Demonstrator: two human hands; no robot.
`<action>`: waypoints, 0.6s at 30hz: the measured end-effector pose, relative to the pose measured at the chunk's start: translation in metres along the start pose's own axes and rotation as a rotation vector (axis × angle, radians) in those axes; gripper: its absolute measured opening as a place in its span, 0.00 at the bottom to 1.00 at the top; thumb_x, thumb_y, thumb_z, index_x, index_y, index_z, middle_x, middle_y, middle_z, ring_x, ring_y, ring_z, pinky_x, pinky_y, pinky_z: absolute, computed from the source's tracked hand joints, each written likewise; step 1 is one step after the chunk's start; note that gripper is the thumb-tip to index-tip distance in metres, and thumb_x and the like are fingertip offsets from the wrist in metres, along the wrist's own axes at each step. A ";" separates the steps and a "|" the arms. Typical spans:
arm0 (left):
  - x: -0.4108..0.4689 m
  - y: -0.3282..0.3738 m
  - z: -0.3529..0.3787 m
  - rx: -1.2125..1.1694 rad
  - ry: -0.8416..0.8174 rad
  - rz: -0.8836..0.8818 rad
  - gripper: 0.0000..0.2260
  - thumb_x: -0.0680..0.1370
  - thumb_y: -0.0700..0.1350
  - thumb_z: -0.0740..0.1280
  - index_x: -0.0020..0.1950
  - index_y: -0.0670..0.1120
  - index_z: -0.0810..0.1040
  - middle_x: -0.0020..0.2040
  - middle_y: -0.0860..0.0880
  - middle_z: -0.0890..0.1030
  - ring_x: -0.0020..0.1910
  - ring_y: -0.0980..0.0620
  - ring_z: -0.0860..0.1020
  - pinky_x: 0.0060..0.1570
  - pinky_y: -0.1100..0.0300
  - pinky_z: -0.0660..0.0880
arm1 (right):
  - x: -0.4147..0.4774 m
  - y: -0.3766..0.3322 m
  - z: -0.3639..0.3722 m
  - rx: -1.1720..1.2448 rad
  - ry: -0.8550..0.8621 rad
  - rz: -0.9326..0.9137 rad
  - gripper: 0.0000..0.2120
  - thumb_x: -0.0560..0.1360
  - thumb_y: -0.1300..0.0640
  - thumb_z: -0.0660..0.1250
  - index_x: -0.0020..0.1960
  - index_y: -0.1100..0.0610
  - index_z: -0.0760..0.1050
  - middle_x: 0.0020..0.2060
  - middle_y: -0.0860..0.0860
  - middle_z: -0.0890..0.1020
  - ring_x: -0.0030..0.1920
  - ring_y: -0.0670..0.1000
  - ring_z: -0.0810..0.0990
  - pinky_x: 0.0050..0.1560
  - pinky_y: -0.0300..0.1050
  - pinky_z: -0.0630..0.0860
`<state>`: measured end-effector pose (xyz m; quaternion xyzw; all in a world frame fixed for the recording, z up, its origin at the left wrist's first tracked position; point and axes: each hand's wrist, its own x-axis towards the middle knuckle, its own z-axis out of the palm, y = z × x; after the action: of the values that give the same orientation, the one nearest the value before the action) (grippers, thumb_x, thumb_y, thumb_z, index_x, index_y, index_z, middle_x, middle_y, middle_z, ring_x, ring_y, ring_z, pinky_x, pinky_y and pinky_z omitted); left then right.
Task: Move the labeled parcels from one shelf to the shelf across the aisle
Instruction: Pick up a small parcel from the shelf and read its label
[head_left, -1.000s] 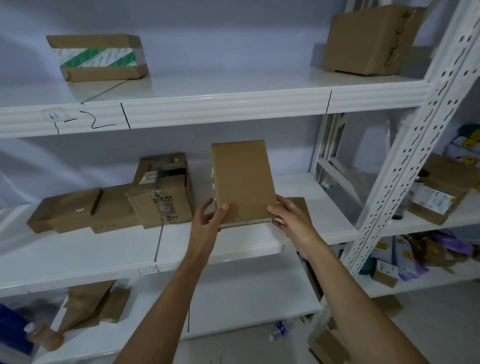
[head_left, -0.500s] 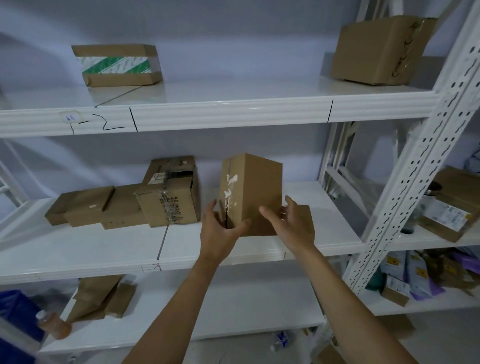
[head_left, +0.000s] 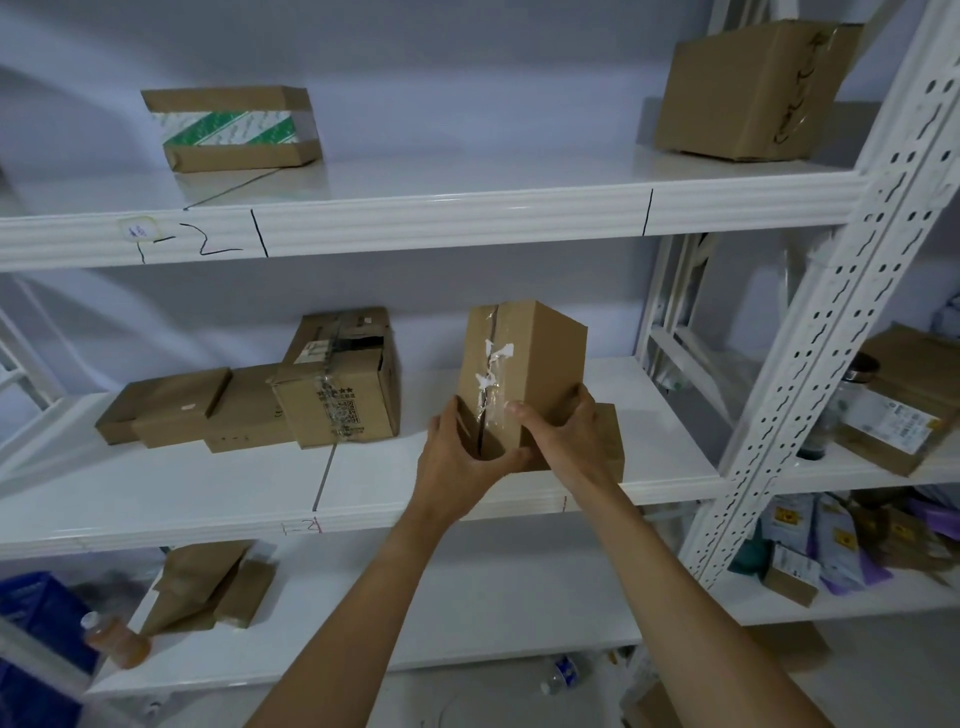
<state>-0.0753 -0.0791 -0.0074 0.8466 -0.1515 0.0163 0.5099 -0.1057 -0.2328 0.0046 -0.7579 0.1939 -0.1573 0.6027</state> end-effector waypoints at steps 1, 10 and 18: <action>0.002 0.000 -0.005 -0.110 -0.034 -0.022 0.34 0.67 0.61 0.80 0.68 0.51 0.74 0.59 0.51 0.81 0.55 0.50 0.82 0.51 0.58 0.82 | 0.000 -0.001 -0.003 -0.005 0.008 -0.002 0.48 0.71 0.38 0.76 0.81 0.52 0.56 0.69 0.48 0.76 0.59 0.49 0.77 0.54 0.38 0.76; 0.012 -0.015 -0.034 -0.502 -0.340 -0.250 0.31 0.67 0.64 0.73 0.69 0.59 0.75 0.64 0.54 0.82 0.68 0.52 0.78 0.73 0.45 0.71 | 0.000 -0.005 -0.019 0.341 -0.226 0.093 0.47 0.59 0.32 0.73 0.74 0.53 0.71 0.64 0.55 0.83 0.62 0.56 0.83 0.55 0.51 0.80; 0.012 -0.019 -0.030 -0.552 -0.395 -0.270 0.42 0.65 0.62 0.74 0.77 0.52 0.69 0.69 0.45 0.79 0.67 0.46 0.79 0.71 0.42 0.74 | -0.001 0.000 -0.023 0.280 -0.294 0.131 0.42 0.62 0.31 0.70 0.70 0.53 0.75 0.59 0.50 0.84 0.61 0.52 0.81 0.61 0.52 0.76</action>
<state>-0.0551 -0.0472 -0.0072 0.6763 -0.1328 -0.2565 0.6776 -0.1175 -0.2522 0.0097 -0.6675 0.1288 -0.0308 0.7328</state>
